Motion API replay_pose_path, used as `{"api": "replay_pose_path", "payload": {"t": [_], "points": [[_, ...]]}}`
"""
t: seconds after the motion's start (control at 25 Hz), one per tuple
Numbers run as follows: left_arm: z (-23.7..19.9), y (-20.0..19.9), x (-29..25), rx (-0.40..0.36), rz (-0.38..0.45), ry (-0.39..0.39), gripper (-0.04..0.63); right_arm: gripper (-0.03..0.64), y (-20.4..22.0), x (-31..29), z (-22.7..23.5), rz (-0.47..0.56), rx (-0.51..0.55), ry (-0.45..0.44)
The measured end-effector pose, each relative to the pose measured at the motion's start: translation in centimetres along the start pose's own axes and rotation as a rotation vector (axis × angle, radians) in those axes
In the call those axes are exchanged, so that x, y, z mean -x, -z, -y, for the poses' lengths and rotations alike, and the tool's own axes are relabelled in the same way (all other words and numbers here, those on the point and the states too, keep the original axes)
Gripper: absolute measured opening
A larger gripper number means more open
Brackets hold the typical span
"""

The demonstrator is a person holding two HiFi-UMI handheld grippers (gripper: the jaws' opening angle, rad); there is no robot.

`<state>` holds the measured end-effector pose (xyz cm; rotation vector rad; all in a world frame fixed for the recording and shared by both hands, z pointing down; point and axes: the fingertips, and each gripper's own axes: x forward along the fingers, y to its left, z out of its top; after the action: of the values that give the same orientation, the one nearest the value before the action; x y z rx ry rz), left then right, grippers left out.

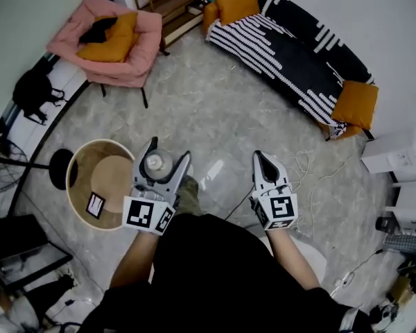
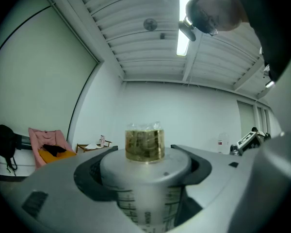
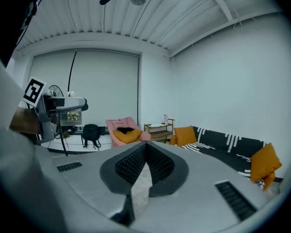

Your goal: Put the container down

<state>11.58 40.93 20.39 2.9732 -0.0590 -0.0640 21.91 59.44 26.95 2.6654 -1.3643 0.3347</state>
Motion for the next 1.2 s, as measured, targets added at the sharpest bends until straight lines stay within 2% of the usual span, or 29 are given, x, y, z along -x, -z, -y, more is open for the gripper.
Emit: {"api": "replay_pose_path", "payload": {"t": [0.2,0.32,0.52,0.88,1.2], "points": [[-6.2,-0.7,-4.6,0.006,-0.012,-0.007,0.345,0.021,-2.9,-7.9,-0.2,-0.016,-0.079,-0.035],[-9.8,-1.4,-7.3,0.024,-0.012,-0.016,0.345,0.021,-4.6,-12.3,0.0,-0.019,-0.080,-0.040],[-16.0,-3.0,-10.6,0.026,0.005,0.017,0.345,0.021,-7.4,-18.2,-1.6,-0.012,-0.052,-0.034],[-23.4,-5.6,-15.5,0.032,0.067,0.046,0.345,0.021,-11.2,-27.0,-1.7,0.022,-0.062,-0.011],[-28.3,-5.9,-16.5,0.038,0.067,-0.024,0.345,0.021,-12.0,-32.5,-2.9,0.016,-0.040,-0.061]]}}
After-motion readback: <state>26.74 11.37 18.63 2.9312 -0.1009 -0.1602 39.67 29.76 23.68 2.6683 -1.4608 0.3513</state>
